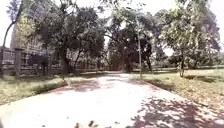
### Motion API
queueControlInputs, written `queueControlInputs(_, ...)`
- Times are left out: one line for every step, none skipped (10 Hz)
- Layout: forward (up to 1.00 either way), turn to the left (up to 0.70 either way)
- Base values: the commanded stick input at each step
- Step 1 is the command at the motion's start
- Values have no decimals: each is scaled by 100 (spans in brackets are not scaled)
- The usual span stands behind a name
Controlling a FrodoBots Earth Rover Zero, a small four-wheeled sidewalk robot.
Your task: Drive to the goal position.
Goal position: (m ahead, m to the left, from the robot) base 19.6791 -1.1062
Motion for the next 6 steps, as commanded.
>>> queueControlInputs(70,0)
queueControlInputs(70,0)
queueControlInputs(70,0)
queueControlInputs(70,0)
queueControlInputs(70,0)
queueControlInputs(70,0)
